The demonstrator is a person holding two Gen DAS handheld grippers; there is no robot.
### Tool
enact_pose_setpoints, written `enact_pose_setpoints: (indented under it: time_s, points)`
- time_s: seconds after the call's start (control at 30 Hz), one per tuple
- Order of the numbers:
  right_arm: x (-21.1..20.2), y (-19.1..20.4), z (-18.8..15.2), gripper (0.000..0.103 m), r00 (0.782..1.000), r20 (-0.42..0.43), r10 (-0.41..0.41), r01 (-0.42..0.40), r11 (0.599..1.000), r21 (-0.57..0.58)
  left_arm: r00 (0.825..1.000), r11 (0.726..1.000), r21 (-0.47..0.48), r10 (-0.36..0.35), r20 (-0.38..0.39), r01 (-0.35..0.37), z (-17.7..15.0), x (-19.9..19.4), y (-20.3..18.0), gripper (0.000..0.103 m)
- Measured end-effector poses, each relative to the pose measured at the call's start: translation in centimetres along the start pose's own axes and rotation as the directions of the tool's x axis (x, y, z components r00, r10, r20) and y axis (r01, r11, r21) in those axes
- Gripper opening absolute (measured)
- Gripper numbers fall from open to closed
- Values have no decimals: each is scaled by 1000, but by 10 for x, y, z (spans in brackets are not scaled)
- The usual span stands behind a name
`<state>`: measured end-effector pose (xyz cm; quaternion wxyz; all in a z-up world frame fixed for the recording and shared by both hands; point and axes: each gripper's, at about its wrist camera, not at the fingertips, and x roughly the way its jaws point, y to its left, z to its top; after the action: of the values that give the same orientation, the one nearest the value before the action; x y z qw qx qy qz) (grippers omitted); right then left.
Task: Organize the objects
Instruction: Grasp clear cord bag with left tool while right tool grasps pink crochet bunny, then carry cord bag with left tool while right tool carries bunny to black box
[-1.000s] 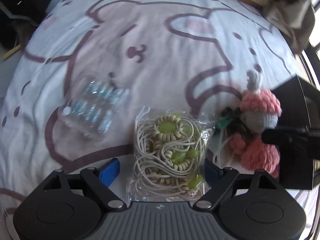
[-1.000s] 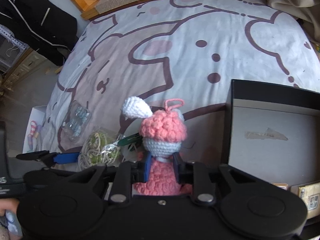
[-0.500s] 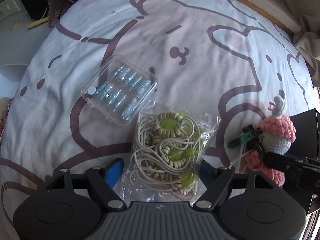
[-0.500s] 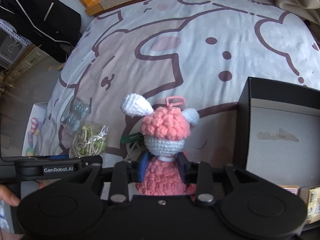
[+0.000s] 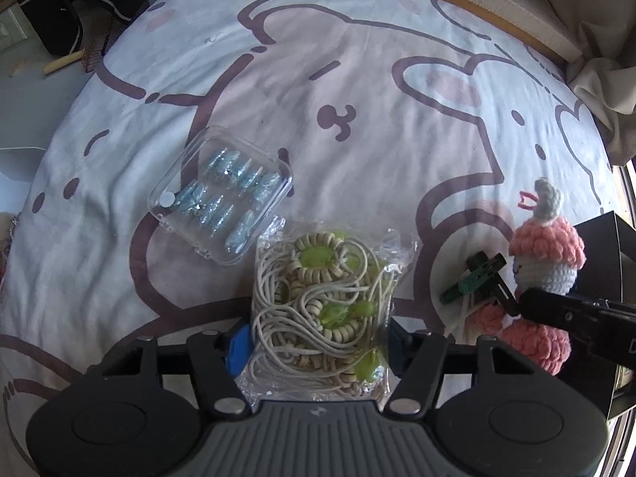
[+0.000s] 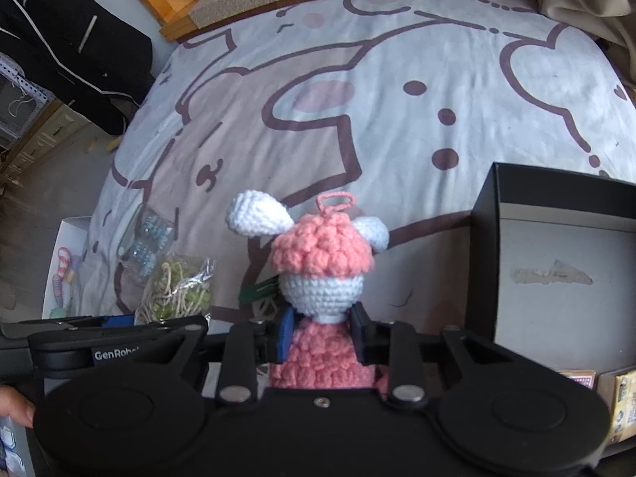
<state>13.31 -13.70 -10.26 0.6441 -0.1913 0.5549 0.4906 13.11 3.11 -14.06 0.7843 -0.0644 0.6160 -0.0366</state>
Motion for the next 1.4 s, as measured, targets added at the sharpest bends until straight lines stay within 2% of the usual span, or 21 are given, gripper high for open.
enact_pose_setpoints:
  time_s: [0.47, 0.73, 1.0, 1.4]
  points:
    - [-52, 7, -10, 30, 996, 92, 14, -12, 1000, -18, 993, 999, -33, 24, 111, -21, -17, -60, -7, 63]
    - [-84, 10, -24, 30, 991, 136, 14, -8, 999, -46, 987, 1000, 4, 27, 156, -28, -23, -87, -23, 63]
    - [-112, 14, -39, 30, 983, 182, 17, -3, 997, -77, 974, 999, 7, 51, 223, -54, -35, -118, -35, 63]
    - [-140, 22, -57, 30, 969, 247, 11, 20, 992, -122, 954, 996, -48, 81, 290, -70, -51, -149, -42, 63]
